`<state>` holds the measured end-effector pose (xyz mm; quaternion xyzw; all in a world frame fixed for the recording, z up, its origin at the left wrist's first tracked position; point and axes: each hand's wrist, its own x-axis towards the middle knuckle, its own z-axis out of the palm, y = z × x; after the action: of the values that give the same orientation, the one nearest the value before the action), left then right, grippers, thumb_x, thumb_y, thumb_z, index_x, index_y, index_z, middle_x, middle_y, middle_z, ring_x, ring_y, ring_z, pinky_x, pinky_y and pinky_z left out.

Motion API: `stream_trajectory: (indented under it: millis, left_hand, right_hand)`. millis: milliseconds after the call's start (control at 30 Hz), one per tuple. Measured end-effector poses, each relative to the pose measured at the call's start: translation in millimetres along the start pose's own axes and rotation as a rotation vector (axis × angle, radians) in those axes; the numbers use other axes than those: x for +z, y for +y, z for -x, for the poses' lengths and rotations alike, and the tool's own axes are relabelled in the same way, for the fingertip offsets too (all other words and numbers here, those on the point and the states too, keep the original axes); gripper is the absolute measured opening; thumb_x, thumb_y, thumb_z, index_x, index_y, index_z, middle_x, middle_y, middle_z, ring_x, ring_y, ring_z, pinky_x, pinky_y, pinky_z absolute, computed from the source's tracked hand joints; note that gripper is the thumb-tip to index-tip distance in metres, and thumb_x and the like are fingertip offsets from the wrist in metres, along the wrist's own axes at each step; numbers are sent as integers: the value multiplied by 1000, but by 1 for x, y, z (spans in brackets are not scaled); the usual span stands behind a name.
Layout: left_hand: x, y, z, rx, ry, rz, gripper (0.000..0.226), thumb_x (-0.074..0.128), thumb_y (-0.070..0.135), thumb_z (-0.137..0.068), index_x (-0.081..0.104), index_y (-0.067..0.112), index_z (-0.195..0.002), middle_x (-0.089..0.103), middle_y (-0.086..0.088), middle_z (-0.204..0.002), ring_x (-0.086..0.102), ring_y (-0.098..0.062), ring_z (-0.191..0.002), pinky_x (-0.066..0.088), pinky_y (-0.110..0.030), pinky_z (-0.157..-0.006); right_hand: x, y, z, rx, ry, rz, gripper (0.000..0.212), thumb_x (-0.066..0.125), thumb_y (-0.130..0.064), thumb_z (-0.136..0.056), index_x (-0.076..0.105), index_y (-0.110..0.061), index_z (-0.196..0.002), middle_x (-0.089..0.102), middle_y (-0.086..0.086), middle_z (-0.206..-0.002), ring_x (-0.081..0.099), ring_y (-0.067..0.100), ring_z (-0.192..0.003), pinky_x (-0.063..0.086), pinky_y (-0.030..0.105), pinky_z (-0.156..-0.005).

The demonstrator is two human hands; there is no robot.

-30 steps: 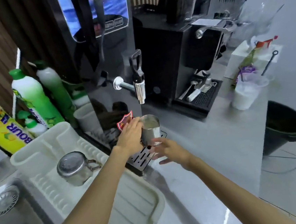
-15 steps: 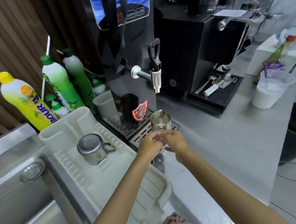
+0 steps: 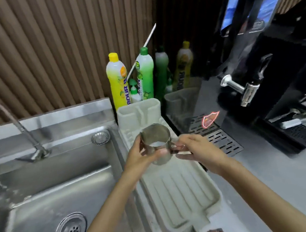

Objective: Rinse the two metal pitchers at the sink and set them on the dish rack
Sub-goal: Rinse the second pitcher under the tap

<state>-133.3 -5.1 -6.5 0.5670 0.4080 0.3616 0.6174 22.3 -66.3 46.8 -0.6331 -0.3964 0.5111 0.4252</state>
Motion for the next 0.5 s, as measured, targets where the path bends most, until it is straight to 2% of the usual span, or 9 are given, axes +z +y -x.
stream_trajectory:
  millis: [33, 100, 167, 233, 267, 333, 367, 433, 500]
  left_hand:
    - [-20, 0, 8, 7, 67, 27, 61, 84, 14, -62, 54, 27, -113, 66, 11, -103, 63, 14, -80, 49, -5, -74]
    - [-62, -7, 21, 9, 186, 63, 62, 85, 18, -58, 55, 24, -112, 68, 9, -102, 65, 5, -85, 53, -13, -77]
    - [-107, -13, 37, -7, 297, 89, 60, 84, 13, -61, 55, 19, -113, 69, 1, -104, 66, -8, -93, 55, -18, -73]
    - [-154, -19, 53, -25, 398, 99, 62, 81, 4, -64, 53, 13, -119, 68, -6, -110, 64, -21, -102, 55, -23, -79]
    - [-176, -21, 62, -31, 439, 104, 65, 81, 2, -63, 52, 12, -120, 67, -5, -108, 63, -22, -102, 54, -20, -80]
    - [-217, -24, 77, -46, 500, 97, 72, 83, 3, -58, 51, 13, -121, 66, 1, -102, 61, -18, -99, 52, -11, -74]
    - [-234, -22, 84, -45, 528, 101, 74, 84, 5, -55, 51, 14, -121, 66, 2, -102, 62, -18, -99, 51, -10, -71]
    - [-269, -19, 95, -47, 591, 80, 76, 84, 6, -54, 51, 12, -121, 67, -6, -108, 62, -22, -100, 51, -18, -73]
    - [-295, -9, 104, -5, 653, -21, 75, 86, 12, -55, 52, 15, -122, 66, -10, -117, 62, -21, -103, 51, -33, -89]
  right_hand:
    - [21, -4, -7, -4, -59, 0, 21, 53, -13, -89, 57, -15, -69, 55, 6, -83, 53, 16, -85, 47, 33, -91]
    - [68, -9, -22, -25, -139, 36, 15, 56, -16, -88, 57, -15, -73, 56, 10, -88, 53, 18, -88, 45, 30, -85]
    - [120, -11, -37, -49, -196, 62, 19, 58, -16, -87, 56, -16, -68, 56, 14, -88, 54, 22, -89, 45, 34, -86]
    - [172, -11, -47, -69, -248, 84, 23, 57, -12, -87, 57, -17, -65, 57, 13, -82, 55, 24, -87, 47, 38, -86]
    - [199, -12, -48, -66, -271, 81, 24, 57, -10, -87, 58, -17, -64, 58, 11, -78, 55, 23, -84, 48, 34, -82]
    - [248, -9, -52, -52, -291, 66, 24, 57, -7, -86, 58, -18, -65, 58, 5, -74, 56, 18, -77, 49, 25, -73]
    - [271, -6, -55, -56, -290, 67, 23, 58, -8, -85, 59, -19, -65, 59, 3, -73, 57, 18, -77, 50, 27, -75]
    - [313, -4, -62, -81, -280, 80, 22, 62, -15, -81, 60, -24, -62, 62, 0, -72, 59, 20, -81, 50, 39, -86]
    - [345, -5, -64, -106, -279, 32, 17, 63, -22, -78, 61, -24, -61, 63, 0, -75, 59, 20, -83, 48, 43, -90]
